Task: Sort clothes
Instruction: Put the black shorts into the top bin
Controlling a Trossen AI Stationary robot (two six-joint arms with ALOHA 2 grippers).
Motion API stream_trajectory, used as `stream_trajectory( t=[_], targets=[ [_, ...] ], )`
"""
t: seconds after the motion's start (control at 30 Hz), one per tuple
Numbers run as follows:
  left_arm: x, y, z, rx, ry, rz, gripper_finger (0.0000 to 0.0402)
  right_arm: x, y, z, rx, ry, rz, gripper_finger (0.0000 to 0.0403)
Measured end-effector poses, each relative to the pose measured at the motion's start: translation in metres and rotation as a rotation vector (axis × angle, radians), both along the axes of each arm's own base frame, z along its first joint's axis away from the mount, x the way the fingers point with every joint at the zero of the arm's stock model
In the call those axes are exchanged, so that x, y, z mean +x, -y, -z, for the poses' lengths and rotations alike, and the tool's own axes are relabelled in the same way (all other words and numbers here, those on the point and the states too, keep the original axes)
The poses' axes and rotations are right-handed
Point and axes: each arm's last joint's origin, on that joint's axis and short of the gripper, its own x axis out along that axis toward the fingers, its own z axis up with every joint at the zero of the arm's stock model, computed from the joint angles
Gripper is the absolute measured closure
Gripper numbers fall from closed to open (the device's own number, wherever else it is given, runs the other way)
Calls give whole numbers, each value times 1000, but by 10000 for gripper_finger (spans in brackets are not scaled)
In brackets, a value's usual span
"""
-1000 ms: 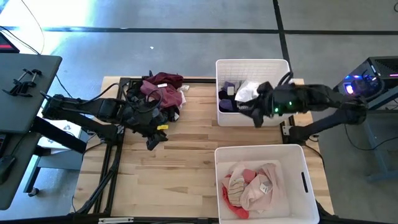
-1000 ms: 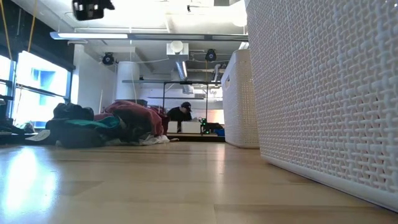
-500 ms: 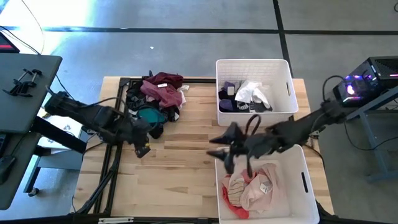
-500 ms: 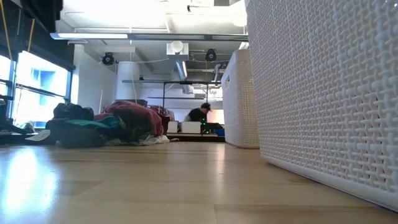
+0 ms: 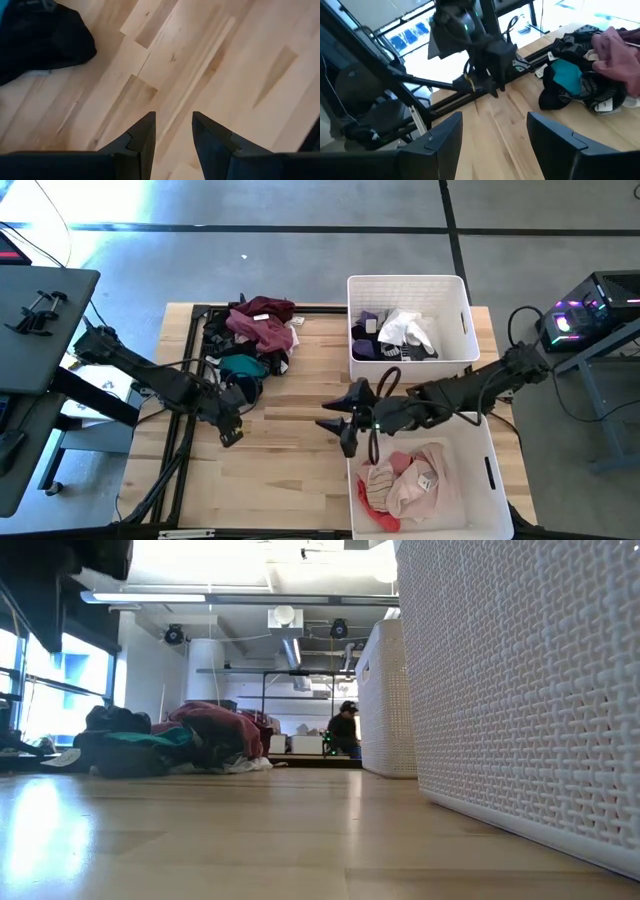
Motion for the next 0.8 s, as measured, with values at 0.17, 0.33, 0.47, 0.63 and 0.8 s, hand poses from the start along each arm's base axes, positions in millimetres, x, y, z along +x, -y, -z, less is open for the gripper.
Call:
stream_trajectory(
  t=[0.17, 0.33, 0.47, 0.63, 0.8],
  targets=[
    [-7, -11, 15, -8, 34, -41, 284, 0, -1, -3, 14, 24, -4, 195],
    [-22, -31, 21, 21, 100, -204, 265, 2, 3, -3, -10, 29, 33, 195],
    [-32, -51, 28, 55, 136, -331, 229, 6, 15, -4, -10, 33, 69, 195],
    [-33, -73, 45, 92, 97, -408, 182, 12, 34, -4, 71, 51, 150, 195],
    [-29, -91, 62, 128, 21, -416, 168, 16, 47, -5, 125, 66, 193, 195]
  ],
)
